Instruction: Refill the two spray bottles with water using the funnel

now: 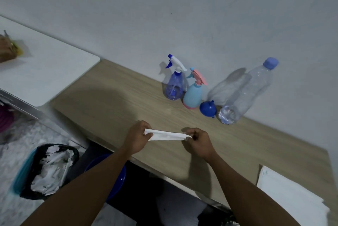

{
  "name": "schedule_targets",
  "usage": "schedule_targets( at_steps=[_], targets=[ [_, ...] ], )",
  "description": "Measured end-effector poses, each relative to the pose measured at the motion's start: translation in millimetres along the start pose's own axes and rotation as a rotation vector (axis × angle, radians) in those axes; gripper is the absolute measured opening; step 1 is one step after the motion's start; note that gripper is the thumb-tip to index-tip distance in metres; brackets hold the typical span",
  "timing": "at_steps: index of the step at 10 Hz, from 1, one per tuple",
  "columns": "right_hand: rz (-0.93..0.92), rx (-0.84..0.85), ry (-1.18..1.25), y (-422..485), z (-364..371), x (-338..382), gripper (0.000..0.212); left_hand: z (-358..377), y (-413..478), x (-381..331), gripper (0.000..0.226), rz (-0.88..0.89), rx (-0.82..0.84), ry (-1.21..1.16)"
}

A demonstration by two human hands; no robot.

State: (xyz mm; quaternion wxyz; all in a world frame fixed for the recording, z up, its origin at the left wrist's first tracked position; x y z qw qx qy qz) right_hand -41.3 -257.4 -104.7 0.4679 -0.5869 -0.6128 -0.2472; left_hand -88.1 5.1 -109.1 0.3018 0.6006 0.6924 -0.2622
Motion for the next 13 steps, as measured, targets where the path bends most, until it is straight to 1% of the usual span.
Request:
schedule_targets(
  at_steps=[1, 2, 3, 4, 5, 6, 7, 8, 9, 10, 11, 12, 13],
  targets=[
    [0.147, -0.064, 0.259, -32, -38, -25, 0.020, 9, -20, -26, 0.020, -0.095, -0.035, -0.095],
    [0.178, -0.128, 0.339, -69, -79, -42, 0.015, 30, -52, -55, 0.029, -0.234, -0.091, -0.353],
    [0.179, -0.174, 0.407, -112, -117, -60, 0.012, 63, -84, -89, 0.027, -0.277, -0.072, -0.508],
    [0.178, -0.196, 0.433, -160, -149, -88, 0.013, 102, -122, -116, 0.014, -0.333, -0.023, -0.601],
    [0.223, -0.187, 0.407, -214, -167, -131, 0.020, 149, -165, -132, 0.003, -0.383, 0.091, -0.623],
    [0.321, -0.155, 0.384, -268, -174, -185, 0.021, 200, -209, -135, 0.006, -0.451, 0.216, -0.642],
    [0.427, -0.170, 0.357, -313, -182, -242, 0.021, 247, -250, -131, 0.003, -0.535, 0.328, -0.539],
    [0.548, -0.238, 0.312, -349, -192, -293, 0.018, 293, -278, -133, 0.007, -0.588, 0.386, -0.466],
    [0.653, -0.309, 0.302, -376, -194, -330, 0.013, 340, -301, -140, 0.010, -0.657, 0.443, -0.429],
    [0.686, -0.349, 0.271, -388, -196, -343, 0.019, 376, -316, -158, 0.026, -0.677, 0.575, -0.377],
    [0.709, -0.304, 0.311, -389, -194, -356, 0.032, 400, -317, -177, 0.045, -0.624, 0.713, -0.316],
    [0.685, -0.238, 0.256, -388, -193, -366, 0.045, 411, -319, -179, 0.056, -0.592, 0.805, -0.238],
    [0.667, -0.275, 0.267, -387, -196, -368, 0.045, 410, -312, -173, 0.059, -0.543, 0.759, -0.223]
  ],
)
Point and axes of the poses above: each hand's wrist, its own y-axis towards the middle knuckle, its own z-axis out of the palm, x = y × z, the point moved 9 cm from there along y, towards the middle knuckle, and after that the axes turned 4 degrees about z, right-handed, at the moved point
